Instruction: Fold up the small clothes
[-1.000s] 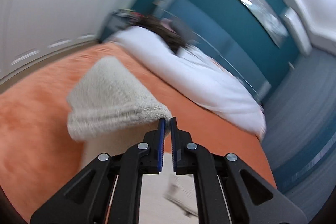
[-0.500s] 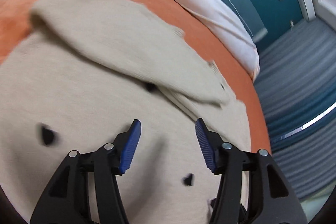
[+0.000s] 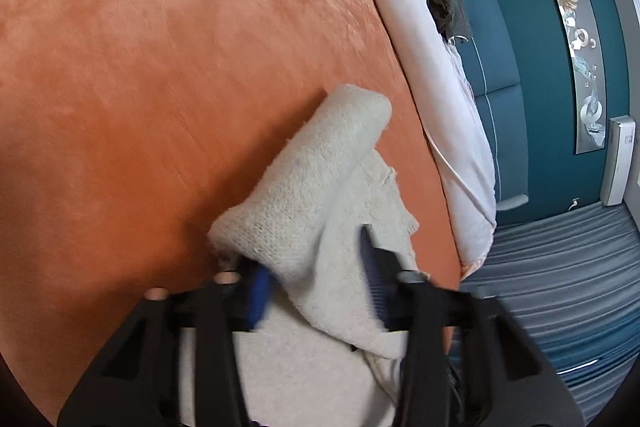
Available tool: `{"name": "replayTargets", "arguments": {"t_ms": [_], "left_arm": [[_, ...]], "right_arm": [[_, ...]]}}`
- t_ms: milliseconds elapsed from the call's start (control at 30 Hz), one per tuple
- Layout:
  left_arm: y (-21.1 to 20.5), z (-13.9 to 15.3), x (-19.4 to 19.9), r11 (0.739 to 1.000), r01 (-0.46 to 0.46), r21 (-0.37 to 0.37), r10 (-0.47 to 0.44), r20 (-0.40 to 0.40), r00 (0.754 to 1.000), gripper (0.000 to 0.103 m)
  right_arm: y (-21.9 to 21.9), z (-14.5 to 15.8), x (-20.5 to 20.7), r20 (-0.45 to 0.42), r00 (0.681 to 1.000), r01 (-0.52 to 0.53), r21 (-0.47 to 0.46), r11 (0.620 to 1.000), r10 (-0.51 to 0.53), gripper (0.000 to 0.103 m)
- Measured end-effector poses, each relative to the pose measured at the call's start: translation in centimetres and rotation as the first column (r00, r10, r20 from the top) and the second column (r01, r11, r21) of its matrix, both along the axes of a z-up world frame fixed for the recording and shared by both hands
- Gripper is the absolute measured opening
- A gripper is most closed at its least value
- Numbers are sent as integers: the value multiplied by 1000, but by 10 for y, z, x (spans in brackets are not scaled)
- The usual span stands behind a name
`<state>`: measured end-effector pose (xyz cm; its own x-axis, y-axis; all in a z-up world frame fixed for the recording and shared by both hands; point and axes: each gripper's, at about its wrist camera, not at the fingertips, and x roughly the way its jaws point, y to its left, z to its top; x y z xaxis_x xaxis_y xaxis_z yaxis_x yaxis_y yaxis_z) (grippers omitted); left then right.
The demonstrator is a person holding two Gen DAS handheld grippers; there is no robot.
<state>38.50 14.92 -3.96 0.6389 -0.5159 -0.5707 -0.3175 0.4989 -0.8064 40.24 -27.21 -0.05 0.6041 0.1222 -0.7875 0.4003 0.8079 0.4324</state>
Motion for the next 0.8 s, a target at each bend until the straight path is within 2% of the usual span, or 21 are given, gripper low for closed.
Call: {"name": "replayTargets", "arguments": {"t_ms": [33, 67, 133, 200, 233, 267, 300, 333, 367, 433, 500, 533, 600, 633, 733, 767, 800], "left_arm": [[-2, 1, -1, 1000, 0, -2, 0, 1, 1000, 8], [-2, 5, -1, 1000, -12, 10, 12, 11, 1000, 7], [-8, 20, -7, 998, -18, 67, 14, 52, 999, 6], [-17, 25, -6, 988, 22, 153, -33, 71, 997, 6], [-23, 23, -6, 982, 48, 181, -62, 70, 996, 7], [-32, 19, -5, 975, 78, 206, -91, 52, 995, 7], [-37, 14, -5, 970, 97, 225, -105, 26, 994, 6], [-46, 6, -5, 963, 118, 243, -121, -4, 993, 6], [-53, 0, -6, 955, 130, 266, -127, -30, 992, 6], [-60, -3, -11, 942, 128, 311, -126, -27, 992, 6], [-66, -2, -14, 920, 131, 368, -138, -7, 990, 6], [-68, -3, -15, 914, 135, 383, -143, -6, 990, 7], [-72, -2, -14, 902, 141, 408, -150, -8, 989, 7], [-73, -1, -14, 899, 142, 415, -151, -10, 988, 7], [-71, -2, -15, 889, 150, 432, -164, -5, 986, 8], [-71, -3, -15, 884, 153, 442, -171, 2, 985, 8], [-72, -3, -17, 881, 153, 448, -179, 16, 984, 9]], "right_arm": [[3, 6, 6, -1, 1000, -8, 2, 1000, 8, 13], [4, 18, 6, 33, 999, -1, 15, 1000, 1, 9], [-4, 64, -15, 242, 970, -32, 72, 997, 14, 7], [-12, 95, -46, 376, 927, -12, 16, 1000, 5, 6], [-20, 95, -58, 387, 922, 32, -62, 998, -6, 6], [-27, 81, -56, 327, 945, 52, -125, 991, -8, 6], [-35, 56, -48, 223, 975, 41, -154, 987, -5, 6], [-44, 17, -37, 54, 999, 15, -158, 987, -7, 6], [-49, 0, -38, -3, 1000, 11, -156, 988, -11, 5], [-54, 13, -57, 106, 994, 32, -105, 994, -21, 6], [-58, 35, -73, 230, 973, 44, -45, 998, -33, 5], [-59, 34, -74, 236, 971, 57, -88, 995, -34, 5], [-62, -5, -50, 44, 999, 4, -115, 993, 1, 5], [-63, -12, -48, 34, 999, 0, -106, 994, 3, 5], [-66, 19, -63, 209, 978, 18, -54, 998, -6, 5], [-65, 14, -60, 181, 983, 16, -94, 995, 1, 6], [-65, 0, -53, 93, 996, -10, -105, 994, 20, 6]]}}
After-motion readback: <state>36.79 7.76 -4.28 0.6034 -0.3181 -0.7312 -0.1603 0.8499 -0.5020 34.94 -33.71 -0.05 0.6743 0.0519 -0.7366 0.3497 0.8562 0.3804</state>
